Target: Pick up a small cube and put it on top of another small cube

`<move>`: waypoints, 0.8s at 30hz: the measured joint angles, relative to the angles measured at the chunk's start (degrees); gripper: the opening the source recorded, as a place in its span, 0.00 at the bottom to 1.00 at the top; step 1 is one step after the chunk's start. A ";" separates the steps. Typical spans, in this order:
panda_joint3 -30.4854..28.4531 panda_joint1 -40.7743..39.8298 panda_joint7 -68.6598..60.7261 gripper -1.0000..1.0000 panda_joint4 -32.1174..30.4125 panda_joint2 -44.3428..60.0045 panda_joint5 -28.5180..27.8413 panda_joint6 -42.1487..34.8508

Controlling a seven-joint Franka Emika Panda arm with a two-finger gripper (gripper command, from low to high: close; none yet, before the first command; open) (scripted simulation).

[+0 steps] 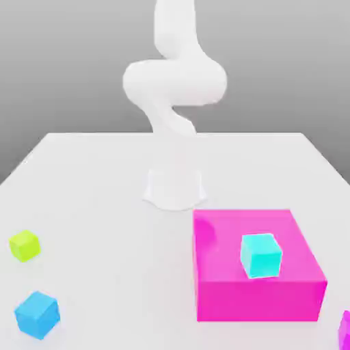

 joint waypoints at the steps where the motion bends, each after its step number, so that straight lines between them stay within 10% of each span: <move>1: 0.22 0.78 -1.16 0.50 0.31 2.26 -0.06 0.49; 24: 7.73 15.23 -23.85 0.50 6.94 50.29 -4.17 10.91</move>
